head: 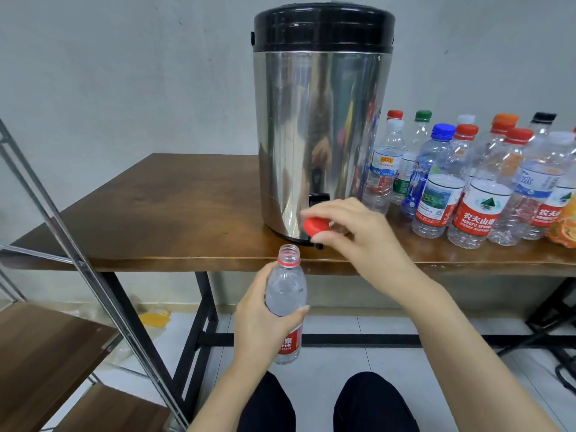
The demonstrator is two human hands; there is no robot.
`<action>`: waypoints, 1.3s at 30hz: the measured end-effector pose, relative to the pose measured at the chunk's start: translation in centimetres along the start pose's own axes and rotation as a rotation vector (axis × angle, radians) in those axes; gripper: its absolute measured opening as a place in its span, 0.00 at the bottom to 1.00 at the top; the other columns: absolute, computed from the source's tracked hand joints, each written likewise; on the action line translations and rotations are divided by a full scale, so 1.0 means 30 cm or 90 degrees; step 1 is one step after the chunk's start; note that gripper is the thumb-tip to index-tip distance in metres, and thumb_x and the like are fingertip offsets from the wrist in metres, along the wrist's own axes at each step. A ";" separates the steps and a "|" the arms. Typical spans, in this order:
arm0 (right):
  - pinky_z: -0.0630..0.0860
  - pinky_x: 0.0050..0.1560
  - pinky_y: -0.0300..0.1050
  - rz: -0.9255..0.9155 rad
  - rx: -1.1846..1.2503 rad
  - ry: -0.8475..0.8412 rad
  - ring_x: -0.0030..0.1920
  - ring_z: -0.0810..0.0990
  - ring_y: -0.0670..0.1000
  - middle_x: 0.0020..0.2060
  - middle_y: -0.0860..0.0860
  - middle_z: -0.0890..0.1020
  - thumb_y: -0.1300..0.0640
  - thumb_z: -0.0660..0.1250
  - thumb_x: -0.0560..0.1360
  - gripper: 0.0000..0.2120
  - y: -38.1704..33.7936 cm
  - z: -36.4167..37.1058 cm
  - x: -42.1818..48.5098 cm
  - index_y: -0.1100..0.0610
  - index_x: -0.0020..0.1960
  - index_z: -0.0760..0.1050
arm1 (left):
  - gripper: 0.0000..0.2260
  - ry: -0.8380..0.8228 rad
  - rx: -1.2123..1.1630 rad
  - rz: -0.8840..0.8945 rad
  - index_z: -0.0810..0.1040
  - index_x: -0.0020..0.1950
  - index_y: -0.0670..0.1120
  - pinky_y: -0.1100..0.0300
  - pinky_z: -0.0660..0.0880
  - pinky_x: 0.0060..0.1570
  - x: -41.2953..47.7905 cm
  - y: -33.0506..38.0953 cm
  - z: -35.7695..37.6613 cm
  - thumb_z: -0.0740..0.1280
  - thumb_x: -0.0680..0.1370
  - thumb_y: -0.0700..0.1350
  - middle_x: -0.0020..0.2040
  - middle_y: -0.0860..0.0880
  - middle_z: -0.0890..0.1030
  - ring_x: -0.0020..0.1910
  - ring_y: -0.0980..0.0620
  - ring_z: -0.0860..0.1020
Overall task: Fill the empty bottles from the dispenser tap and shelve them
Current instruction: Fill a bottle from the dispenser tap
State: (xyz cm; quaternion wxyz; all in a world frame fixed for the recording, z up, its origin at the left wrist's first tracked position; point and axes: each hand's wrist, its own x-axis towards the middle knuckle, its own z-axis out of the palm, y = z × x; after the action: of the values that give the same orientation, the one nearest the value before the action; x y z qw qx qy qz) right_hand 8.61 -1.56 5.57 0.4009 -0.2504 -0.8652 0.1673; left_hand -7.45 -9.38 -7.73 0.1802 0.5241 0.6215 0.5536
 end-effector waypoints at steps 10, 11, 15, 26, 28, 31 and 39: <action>0.71 0.64 0.43 -0.021 -0.003 -0.237 0.58 0.75 0.46 0.56 0.49 0.80 0.60 0.68 0.77 0.13 -0.065 0.105 0.101 0.56 0.61 0.80 | 0.34 0.007 0.015 0.035 0.69 0.65 0.67 0.50 0.79 0.56 -0.007 0.005 -0.097 0.81 0.65 0.48 0.58 0.65 0.78 0.57 0.60 0.78; 0.71 0.64 0.44 -0.022 -0.004 -0.243 0.58 0.75 0.46 0.56 0.49 0.80 0.60 0.68 0.77 0.13 -0.070 0.110 0.105 0.56 0.62 0.80 | 0.35 0.008 0.017 0.034 0.69 0.65 0.67 0.50 0.79 0.56 -0.007 0.003 -0.104 0.81 0.65 0.48 0.58 0.65 0.78 0.57 0.60 0.78; 0.72 0.63 0.42 -0.030 -0.019 -0.261 0.58 0.75 0.44 0.56 0.47 0.79 0.60 0.68 0.78 0.14 -0.083 0.129 0.119 0.55 0.63 0.79 | 0.35 0.020 0.021 0.032 0.70 0.67 0.65 0.49 0.79 0.57 -0.007 -0.011 -0.133 0.81 0.65 0.49 0.59 0.63 0.79 0.58 0.59 0.78; 0.67 0.37 0.39 0.020 -0.211 -0.312 0.37 0.72 0.44 0.36 0.44 0.74 0.38 0.67 0.73 0.20 -0.132 0.189 0.163 0.53 0.53 0.75 | 0.34 0.034 0.063 0.041 0.70 0.67 0.65 0.54 0.79 0.54 -0.005 -0.027 -0.183 0.80 0.65 0.49 0.57 0.65 0.79 0.56 0.61 0.78; 0.68 0.39 0.38 0.014 -0.200 -0.305 0.41 0.74 0.43 0.41 0.42 0.75 0.37 0.66 0.74 0.19 -0.131 0.197 0.157 0.50 0.55 0.74 | 0.34 0.027 0.060 0.038 0.70 0.65 0.68 0.54 0.80 0.54 -0.004 -0.030 -0.184 0.80 0.65 0.49 0.56 0.66 0.79 0.55 0.62 0.78; 0.67 0.48 0.28 0.024 -0.054 -0.355 0.49 0.72 0.33 0.53 0.39 0.75 0.48 0.69 0.76 0.23 -0.127 0.181 0.163 0.45 0.70 0.70 | 0.34 0.019 0.026 0.023 0.70 0.64 0.69 0.53 0.80 0.53 0.006 -0.038 -0.202 0.80 0.66 0.46 0.56 0.64 0.80 0.55 0.61 0.79; 0.66 0.54 0.39 0.011 -0.122 -0.356 0.53 0.71 0.47 0.47 0.48 0.75 0.54 0.67 0.78 0.12 -0.148 0.223 0.193 0.55 0.60 0.78 | 0.33 0.034 0.033 0.032 0.71 0.65 0.68 0.49 0.80 0.54 0.026 -0.043 -0.225 0.79 0.66 0.48 0.57 0.62 0.80 0.57 0.57 0.79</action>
State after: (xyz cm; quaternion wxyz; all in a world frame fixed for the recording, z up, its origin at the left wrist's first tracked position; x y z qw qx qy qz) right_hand -1.13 -2.50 7.12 0.1197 -0.2388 -0.9518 0.1506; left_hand -13.75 -11.89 -6.40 0.1360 0.5293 0.6269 0.5552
